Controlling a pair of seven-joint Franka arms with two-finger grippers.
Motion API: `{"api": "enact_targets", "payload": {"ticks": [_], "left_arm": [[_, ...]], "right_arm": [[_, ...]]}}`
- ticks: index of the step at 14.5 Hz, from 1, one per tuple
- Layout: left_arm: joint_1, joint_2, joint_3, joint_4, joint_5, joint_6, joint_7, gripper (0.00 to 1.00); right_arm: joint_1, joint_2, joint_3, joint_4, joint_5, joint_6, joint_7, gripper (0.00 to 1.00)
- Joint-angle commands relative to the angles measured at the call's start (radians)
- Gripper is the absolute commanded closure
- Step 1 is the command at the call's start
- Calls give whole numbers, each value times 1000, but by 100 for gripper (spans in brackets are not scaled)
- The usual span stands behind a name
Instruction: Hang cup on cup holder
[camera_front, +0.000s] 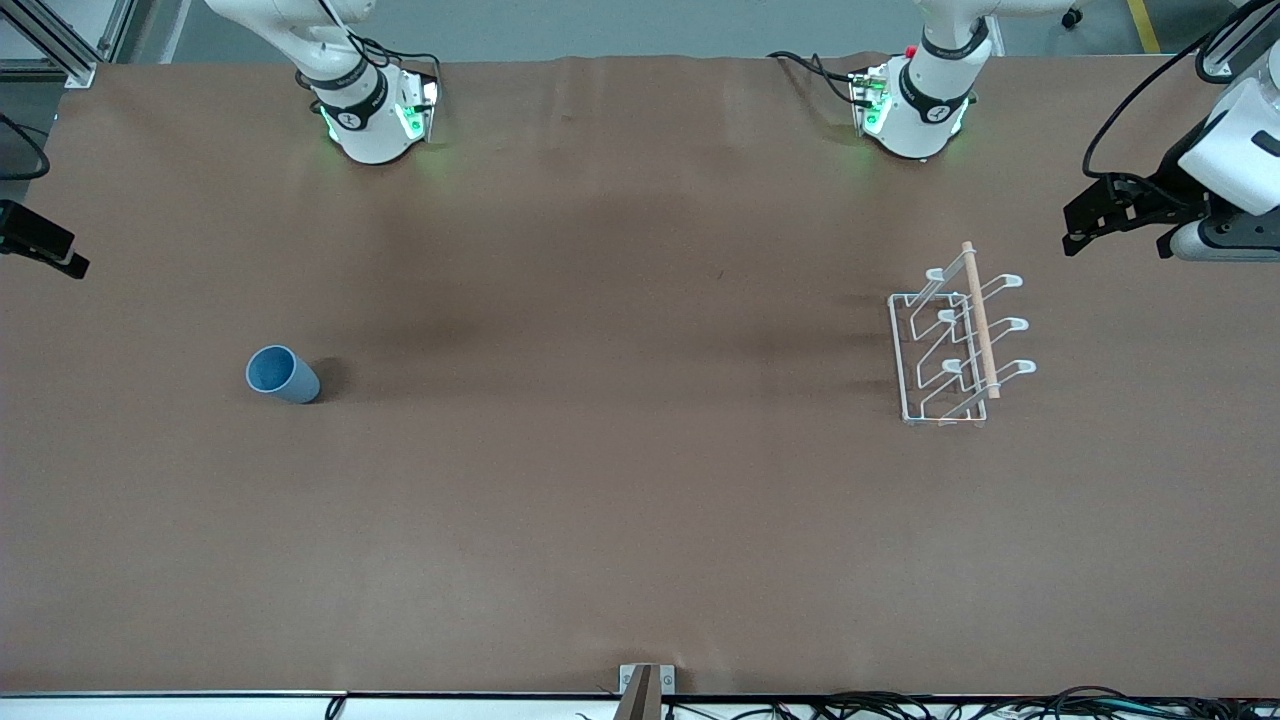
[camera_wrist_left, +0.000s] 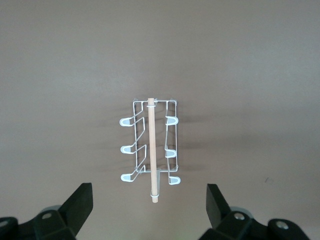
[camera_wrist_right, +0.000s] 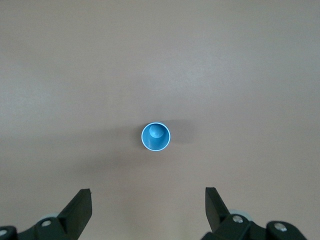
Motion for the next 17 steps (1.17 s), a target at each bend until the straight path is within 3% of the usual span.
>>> {"api": "enact_targets", "payload": {"ticks": [1,14,17], "left_arm": [[12,-6,-7,-5,4,11,17,0],[19,-5,-1,-1,4,26,17,0],[31,-5,1,1,3,26,17,0]], "right_arm": [[0,-19,-2,-17,9,-6,-9,0],[-3,-18,-6,-22,9,9,-16,0],[-3,-14,-6,-107,9,90,-64,0]]}}
